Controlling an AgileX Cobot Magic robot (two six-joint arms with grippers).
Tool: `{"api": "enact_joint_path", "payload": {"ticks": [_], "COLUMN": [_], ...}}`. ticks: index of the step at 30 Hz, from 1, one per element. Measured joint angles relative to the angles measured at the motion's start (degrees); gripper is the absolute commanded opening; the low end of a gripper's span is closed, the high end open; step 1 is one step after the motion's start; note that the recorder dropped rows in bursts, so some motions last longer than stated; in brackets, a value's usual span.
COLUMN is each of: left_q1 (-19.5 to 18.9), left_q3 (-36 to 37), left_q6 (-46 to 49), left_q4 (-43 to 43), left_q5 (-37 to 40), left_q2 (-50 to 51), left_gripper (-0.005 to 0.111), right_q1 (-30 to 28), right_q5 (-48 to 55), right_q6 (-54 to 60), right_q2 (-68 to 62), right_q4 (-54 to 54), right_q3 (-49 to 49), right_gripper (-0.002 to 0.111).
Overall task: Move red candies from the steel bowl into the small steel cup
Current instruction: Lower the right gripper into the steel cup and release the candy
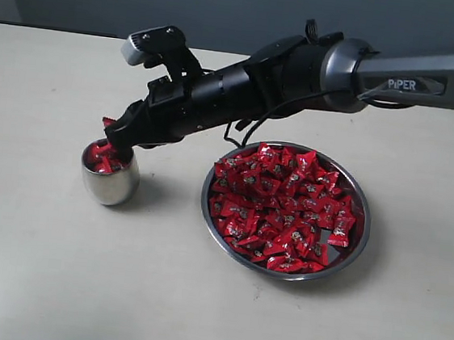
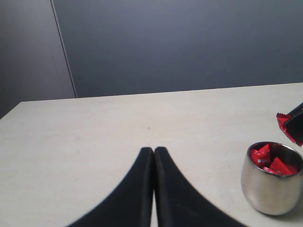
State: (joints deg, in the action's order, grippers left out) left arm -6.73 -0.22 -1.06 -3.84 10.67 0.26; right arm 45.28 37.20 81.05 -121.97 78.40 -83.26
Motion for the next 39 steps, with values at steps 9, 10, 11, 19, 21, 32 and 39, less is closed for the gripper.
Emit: {"api": "enact_joint_path", "payload": {"ticks": [9, 10, 11, 19, 21, 32, 39], "left_q1": [0.00, 0.00, 0.00, 0.00, 0.00, 0.00, 0.00], "left_q3": [0.00, 0.00, 0.00, 0.00, 0.00, 0.00, 0.00], "left_q6": [0.00, 0.00, 0.00, 0.00, 0.00, 0.00, 0.00], "left_q4": [0.00, 0.00, 0.00, 0.00, 0.00, 0.00, 0.00], "left_q5": [0.00, 0.00, 0.00, 0.00, 0.00, 0.00, 0.00], "left_q2": [0.00, 0.00, 0.00, 0.00, 0.00, 0.00, 0.00], "left_gripper": [0.000, 0.000, 0.000, 0.000, 0.000, 0.000, 0.000], "right_q1": [0.27, 0.27, 0.27, 0.27, 0.27, 0.27, 0.27], "right_q5": [1.39, 1.50, 1.54, 1.69, 1.58, 0.18, -0.58], "right_q6": [-4.13, -4.38, -4.38, -4.74, -5.11, -6.45, -6.45], "right_q2": [-2.44, -2.47, -2.47, -2.47, -2.47, -2.47, -2.69], "right_q4": [-4.18, -4.56, -4.67, -5.59, -5.59, -5.59, -5.00], "right_q3": [-3.12, -3.34, -3.34, -3.45, -3.45, -3.45, -3.45], "right_gripper": [-0.001, -0.001, -0.001, -0.001, -0.001, -0.001, -0.001]}}
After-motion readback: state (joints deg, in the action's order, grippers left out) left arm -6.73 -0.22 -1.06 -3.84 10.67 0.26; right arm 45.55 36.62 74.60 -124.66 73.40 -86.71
